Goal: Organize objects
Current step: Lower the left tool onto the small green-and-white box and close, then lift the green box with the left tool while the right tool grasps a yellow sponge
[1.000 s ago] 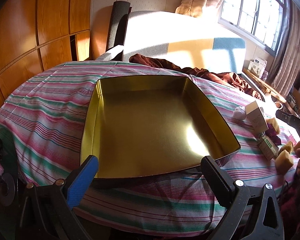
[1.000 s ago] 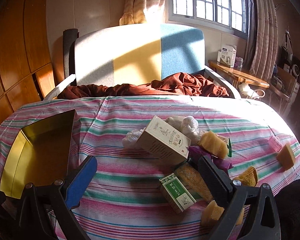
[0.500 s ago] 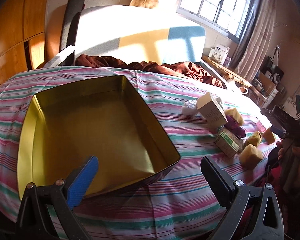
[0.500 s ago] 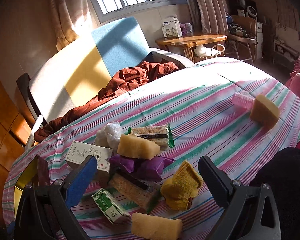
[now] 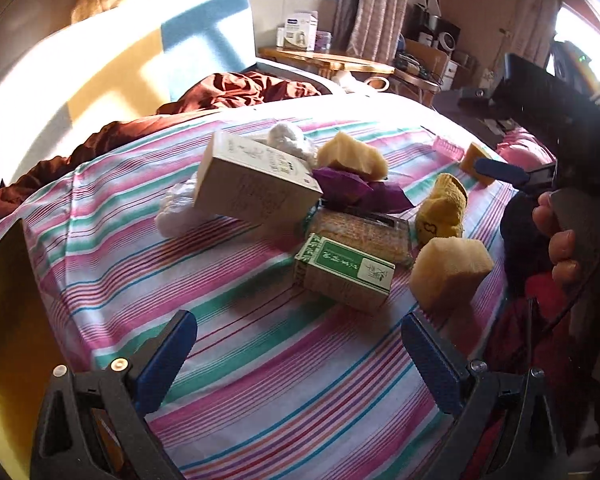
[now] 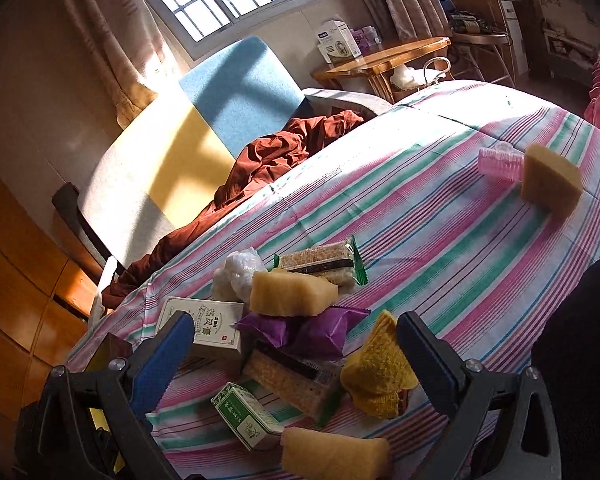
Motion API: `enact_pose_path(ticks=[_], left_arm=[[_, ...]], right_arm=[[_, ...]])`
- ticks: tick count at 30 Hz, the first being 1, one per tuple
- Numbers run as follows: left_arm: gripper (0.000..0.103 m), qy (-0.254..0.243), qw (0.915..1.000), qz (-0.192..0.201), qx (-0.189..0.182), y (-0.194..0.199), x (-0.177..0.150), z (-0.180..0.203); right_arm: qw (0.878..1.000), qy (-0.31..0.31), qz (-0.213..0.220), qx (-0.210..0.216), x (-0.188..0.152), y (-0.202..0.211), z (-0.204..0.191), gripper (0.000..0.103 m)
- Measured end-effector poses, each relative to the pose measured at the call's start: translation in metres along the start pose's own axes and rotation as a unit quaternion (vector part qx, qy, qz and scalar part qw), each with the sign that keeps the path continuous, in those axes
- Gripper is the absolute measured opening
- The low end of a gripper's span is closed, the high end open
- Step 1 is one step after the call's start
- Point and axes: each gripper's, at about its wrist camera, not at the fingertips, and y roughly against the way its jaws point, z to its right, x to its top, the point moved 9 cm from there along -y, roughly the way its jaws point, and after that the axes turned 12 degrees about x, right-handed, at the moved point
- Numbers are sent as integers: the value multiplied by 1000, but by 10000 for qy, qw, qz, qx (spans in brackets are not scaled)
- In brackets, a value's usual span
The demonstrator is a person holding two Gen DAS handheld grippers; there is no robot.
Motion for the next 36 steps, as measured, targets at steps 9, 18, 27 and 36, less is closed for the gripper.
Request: enact_pose_path(ticks=[9,18,27,36], left_arm=[[103,-781,9968,-118,-81,-54,15,34],[72,-329,9990,62,-291,-63,10,27],[73,205,9966,466,655,-17,-50,1],[72,305,9949,676,682,-16,-53,-1]], right_arm=[[10000,-35,-69,37,-2,-3,1,103],[9999,-75,-80,-7,-3,-5,3,103],[9996,-55,-226,-137,-6,-8,5,103],[9912,-162,-913,-947,-33,-8,18,103]])
